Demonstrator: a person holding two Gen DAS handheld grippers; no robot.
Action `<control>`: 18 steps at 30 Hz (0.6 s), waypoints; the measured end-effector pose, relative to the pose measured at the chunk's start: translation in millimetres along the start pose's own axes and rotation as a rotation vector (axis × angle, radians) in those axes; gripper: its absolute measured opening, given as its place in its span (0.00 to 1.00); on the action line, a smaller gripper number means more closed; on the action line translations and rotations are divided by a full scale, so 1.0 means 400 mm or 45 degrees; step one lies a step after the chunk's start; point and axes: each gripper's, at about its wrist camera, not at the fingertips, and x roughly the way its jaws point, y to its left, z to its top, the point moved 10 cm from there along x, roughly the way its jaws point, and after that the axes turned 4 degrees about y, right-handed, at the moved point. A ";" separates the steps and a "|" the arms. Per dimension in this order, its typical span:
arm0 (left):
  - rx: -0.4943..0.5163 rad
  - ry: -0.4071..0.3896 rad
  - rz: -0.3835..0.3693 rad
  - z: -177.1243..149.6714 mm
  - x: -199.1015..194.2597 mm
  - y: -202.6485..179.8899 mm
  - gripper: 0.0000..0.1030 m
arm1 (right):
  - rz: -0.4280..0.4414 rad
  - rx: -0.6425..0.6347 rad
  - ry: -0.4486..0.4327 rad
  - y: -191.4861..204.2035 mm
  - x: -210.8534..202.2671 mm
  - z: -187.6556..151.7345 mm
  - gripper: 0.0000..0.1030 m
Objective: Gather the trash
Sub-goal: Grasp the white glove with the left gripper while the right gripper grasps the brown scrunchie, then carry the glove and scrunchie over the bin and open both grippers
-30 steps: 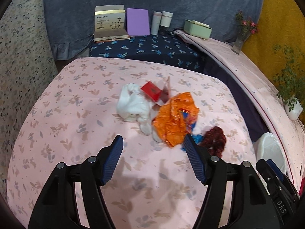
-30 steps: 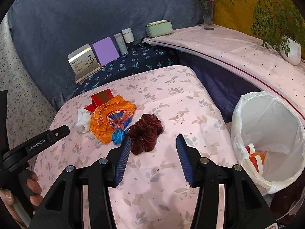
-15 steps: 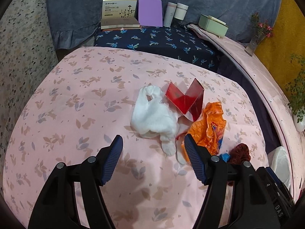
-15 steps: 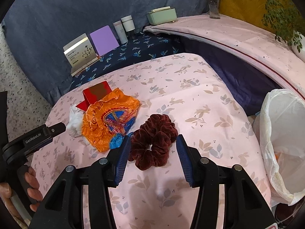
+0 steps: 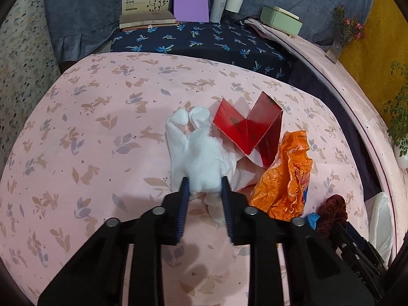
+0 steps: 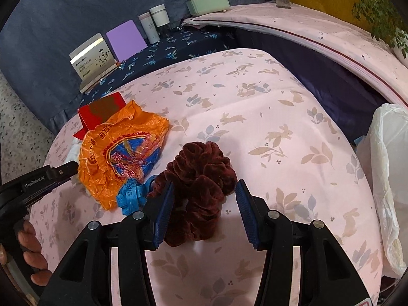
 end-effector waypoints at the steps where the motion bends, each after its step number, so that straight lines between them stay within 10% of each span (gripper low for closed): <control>1: 0.001 -0.006 -0.003 -0.002 -0.004 0.000 0.17 | -0.005 0.005 0.005 -0.004 0.005 -0.007 0.47; 7: -0.002 -0.036 -0.023 -0.015 -0.043 -0.005 0.14 | 0.007 -0.016 0.019 0.002 -0.001 -0.025 0.19; 18: 0.026 -0.115 -0.047 -0.052 -0.180 -0.052 0.14 | 0.059 -0.062 -0.084 0.041 -0.130 -0.019 0.12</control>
